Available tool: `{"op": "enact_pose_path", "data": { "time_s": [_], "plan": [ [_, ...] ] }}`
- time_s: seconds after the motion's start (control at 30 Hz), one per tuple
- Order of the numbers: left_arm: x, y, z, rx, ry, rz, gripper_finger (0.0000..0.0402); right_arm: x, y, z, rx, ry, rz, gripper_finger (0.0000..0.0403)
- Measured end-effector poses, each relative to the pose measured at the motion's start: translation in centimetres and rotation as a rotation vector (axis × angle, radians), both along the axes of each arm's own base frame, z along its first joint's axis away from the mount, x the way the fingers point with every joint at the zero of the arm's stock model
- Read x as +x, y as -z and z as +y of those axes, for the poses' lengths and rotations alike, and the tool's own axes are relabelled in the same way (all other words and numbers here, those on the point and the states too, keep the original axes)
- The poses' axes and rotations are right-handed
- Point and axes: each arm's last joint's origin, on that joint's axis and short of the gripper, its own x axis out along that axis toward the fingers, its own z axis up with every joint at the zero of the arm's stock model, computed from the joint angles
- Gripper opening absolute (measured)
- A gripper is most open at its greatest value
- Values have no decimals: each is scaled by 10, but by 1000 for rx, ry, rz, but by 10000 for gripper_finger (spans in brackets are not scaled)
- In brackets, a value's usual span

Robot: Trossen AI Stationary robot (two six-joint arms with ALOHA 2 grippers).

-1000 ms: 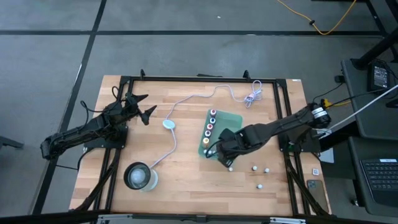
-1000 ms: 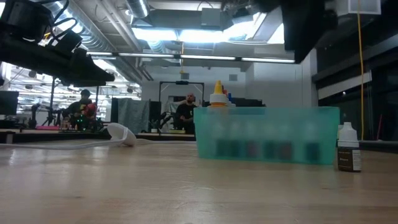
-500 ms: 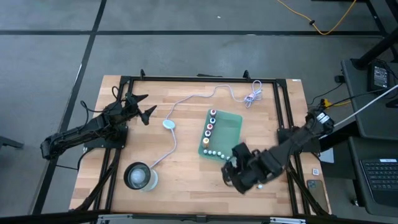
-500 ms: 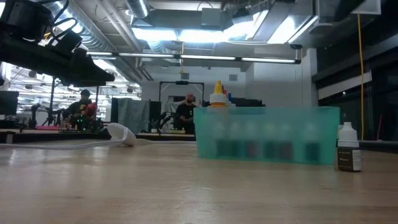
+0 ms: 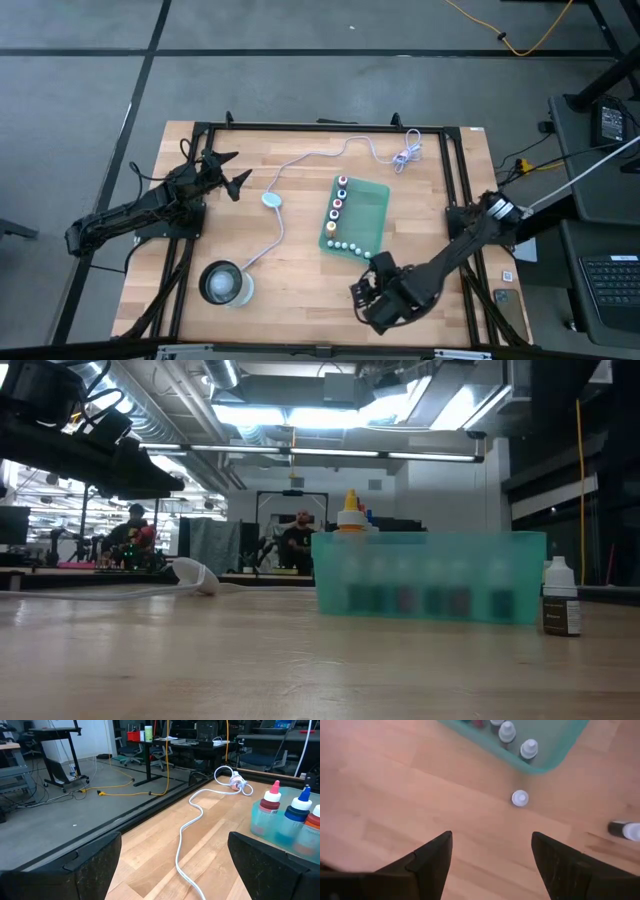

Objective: Pick & Place food coloring
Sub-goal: Put the small brown food coloring bottle into the green bin

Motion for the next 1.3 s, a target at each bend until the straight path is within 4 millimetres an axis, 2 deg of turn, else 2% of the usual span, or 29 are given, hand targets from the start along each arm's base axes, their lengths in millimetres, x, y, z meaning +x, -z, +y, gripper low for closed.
{"op": "enact_pose_path", "data": {
  "time_s": [0.23, 0.47, 0.7, 1.1, 1.3],
  "plan": [
    [0, 0, 0, 0, 0, 0, 361, 14, 25, -12, -34, 45, 91, 271],
    [0, 0, 0, 0, 0, 0, 361, 14, 53, -28, -40, 78, 132, 271],
    [0, 0, 0, 0, 0, 0, 361, 13, 70, -31, -23, 64, 112, 271],
    [0, 0, 0, 0, 0, 0, 361, 13, 76, -36, -29, 65, 107, 268],
    [0, 0, 0, 0, 0, 0, 361, 14, 76, -35, -15, 49, 104, 223]
  ]
}}
